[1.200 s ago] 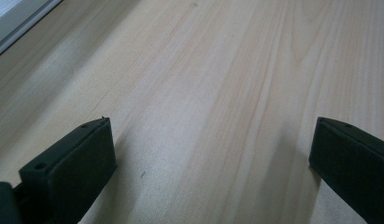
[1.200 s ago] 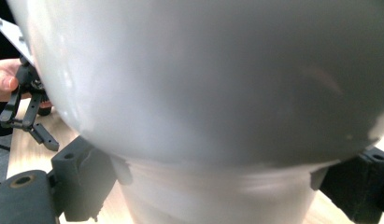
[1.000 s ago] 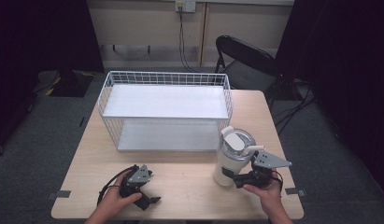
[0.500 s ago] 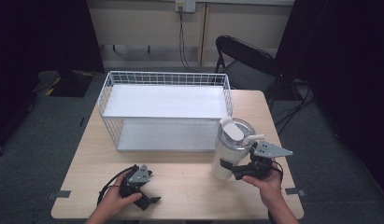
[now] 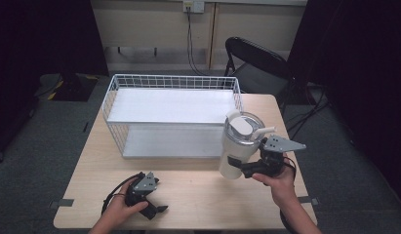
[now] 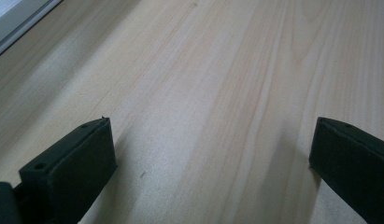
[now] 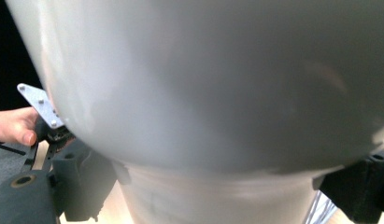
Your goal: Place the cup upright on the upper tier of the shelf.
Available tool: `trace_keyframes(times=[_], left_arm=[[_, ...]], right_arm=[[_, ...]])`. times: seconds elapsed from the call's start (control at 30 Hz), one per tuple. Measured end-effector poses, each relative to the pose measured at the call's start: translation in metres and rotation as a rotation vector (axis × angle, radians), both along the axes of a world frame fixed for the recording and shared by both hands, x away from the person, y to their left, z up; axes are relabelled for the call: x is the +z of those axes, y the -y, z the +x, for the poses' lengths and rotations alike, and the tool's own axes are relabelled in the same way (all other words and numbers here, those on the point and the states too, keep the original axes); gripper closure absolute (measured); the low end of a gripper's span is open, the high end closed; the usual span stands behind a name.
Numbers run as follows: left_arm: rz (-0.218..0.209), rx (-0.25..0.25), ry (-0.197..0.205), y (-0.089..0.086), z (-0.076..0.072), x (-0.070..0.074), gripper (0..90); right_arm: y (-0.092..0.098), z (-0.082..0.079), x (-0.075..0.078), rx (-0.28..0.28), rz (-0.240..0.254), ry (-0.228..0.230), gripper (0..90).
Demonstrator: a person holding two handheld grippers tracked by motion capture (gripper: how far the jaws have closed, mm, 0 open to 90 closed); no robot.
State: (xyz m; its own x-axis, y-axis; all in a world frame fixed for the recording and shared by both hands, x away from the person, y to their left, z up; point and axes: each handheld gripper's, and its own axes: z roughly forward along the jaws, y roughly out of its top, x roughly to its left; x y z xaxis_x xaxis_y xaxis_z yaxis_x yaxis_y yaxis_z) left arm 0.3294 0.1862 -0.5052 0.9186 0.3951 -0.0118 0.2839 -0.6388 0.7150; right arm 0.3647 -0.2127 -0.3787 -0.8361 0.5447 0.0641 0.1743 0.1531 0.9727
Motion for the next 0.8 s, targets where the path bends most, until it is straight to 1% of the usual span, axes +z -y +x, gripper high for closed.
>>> trace_keyframes(times=[0.07,0.13,0.2,0.33,0.37,0.4,0.5,0.57,0.77,0.8], left_arm=[[0.001,0.0,0.0,0.0,0.0,0.0,0.0],[0.0,0.0,0.0,0.0,0.0,0.0,0.0],[0.001,-0.001,0.0,0.0,0.0,0.0,0.0],[0.001,-0.003,0.0,0.0,0.0,0.0,0.0],[0.001,-0.003,0.0,0.0,0.0,0.0,0.0],[0.002,-0.006,0.002,0.0,0.0,0.0,0.0],[0.002,-0.007,0.002,0.0,0.0,0.0,0.0],[0.003,-0.007,0.002,0.0,0.0,0.0,0.0],[0.002,-0.007,0.002,0.0,0.0,0.0,0.0],[0.003,-0.007,0.002,0.0,0.0,0.0,0.0]], right_arm=[[-0.001,0.001,0.001,0.002,0.001,0.0,9.6],[-0.004,0.004,0.007,0.008,-0.001,-0.006,9.6],[-0.005,0.005,0.011,0.015,-0.004,0.002,9.6],[-0.008,0.007,0.02,0.024,0.005,-0.004,9.6],[-0.008,0.007,0.02,0.024,0.005,-0.004,9.6],[-0.009,0.008,0.024,0.026,0.001,-0.001,9.7],[-0.011,0.01,0.028,0.028,0.005,-0.004,9.6],[-0.013,0.012,0.034,0.032,-0.002,-0.006,9.6],[-0.016,0.015,0.042,0.034,-0.014,-0.004,9.6],[-0.017,0.016,0.045,0.036,-0.02,-0.002,9.6]])
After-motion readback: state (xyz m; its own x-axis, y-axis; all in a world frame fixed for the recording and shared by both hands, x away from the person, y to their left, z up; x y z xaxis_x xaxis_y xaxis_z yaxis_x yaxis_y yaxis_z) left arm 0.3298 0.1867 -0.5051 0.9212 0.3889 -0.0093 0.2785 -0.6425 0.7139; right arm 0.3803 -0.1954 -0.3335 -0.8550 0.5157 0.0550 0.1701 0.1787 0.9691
